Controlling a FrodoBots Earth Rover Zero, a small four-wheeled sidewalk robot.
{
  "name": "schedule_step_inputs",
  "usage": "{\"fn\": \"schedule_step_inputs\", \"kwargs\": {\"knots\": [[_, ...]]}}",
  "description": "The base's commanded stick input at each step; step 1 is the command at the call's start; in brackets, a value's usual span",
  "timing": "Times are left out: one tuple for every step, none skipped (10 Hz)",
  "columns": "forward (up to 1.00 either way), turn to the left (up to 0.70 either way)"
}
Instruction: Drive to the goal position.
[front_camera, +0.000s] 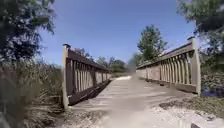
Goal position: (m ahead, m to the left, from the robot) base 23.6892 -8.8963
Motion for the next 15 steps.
{"fn": "schedule_step_inputs", "kwargs": {"knots": [[0.45, 0.02], [0.45, 0.02], [0.45, 0.02], [0.45, 0.02], [0.45, 0.02], [0.45, 0.02], [0.45, 0.02], [0.45, 0.02], [0.45, 0.02], [0.45, 0.02], [0.45, 0.02], [0.45, 0.02], [0.45, 0.02], [0.45, 0.02], [0.45, 0.02]]}}
